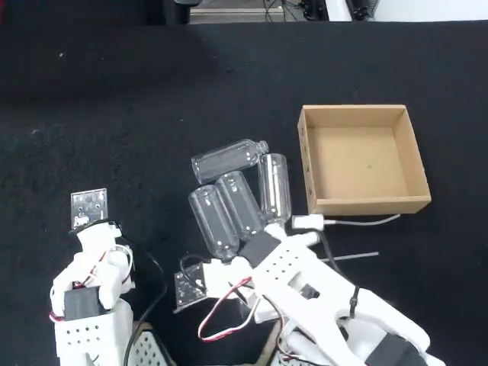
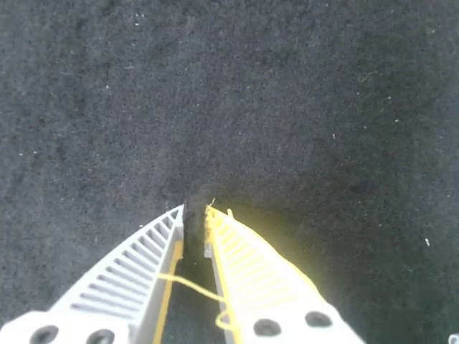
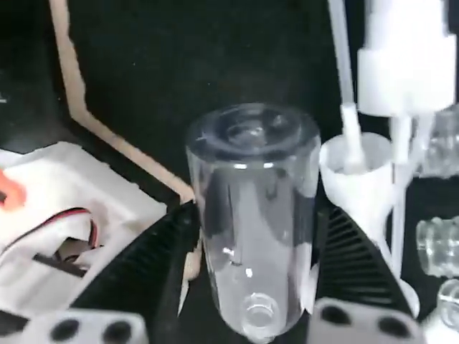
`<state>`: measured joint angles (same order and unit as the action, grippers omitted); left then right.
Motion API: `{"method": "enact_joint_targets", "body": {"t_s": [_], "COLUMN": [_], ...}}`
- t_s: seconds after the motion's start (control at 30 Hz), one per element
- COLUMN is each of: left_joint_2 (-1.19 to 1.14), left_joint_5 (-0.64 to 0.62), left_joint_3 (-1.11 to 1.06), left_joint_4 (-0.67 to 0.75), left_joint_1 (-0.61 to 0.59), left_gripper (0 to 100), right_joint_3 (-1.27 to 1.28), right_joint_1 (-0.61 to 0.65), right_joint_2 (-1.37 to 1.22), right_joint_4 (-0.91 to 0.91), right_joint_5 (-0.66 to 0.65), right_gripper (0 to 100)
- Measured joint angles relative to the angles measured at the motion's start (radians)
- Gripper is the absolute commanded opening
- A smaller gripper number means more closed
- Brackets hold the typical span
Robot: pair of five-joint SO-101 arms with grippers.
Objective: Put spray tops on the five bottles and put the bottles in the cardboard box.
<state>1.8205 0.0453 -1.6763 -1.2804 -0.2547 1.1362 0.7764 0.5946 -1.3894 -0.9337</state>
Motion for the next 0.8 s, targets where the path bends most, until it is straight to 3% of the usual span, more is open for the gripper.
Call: {"method": "enact_joint_targets", "body": {"t_s": [0.47, 0.67, 0.8], "left_joint_2": [0.000, 0.000, 0.000], "left_joint_5": [0.000, 0.000, 0.000], "left_joint_3": [0.000, 0.000, 0.000], "left_joint_4": [0.000, 0.000, 0.000], "left_joint_1": [0.000, 0.000, 0.000], "left_gripper": [4, 4, 4], "right_joint_3": [0.011, 0.097, 0.097], "right_joint_1": [-0.002, -0.009, -0.063], "right_joint_2": [0.000, 0.008, 0.015], "right_joint_4": [0.032, 0.147, 0.149], "right_joint_5": [0.000, 0.003, 0.003], "right_gripper": [21.8, 21.7, 11.0]}}
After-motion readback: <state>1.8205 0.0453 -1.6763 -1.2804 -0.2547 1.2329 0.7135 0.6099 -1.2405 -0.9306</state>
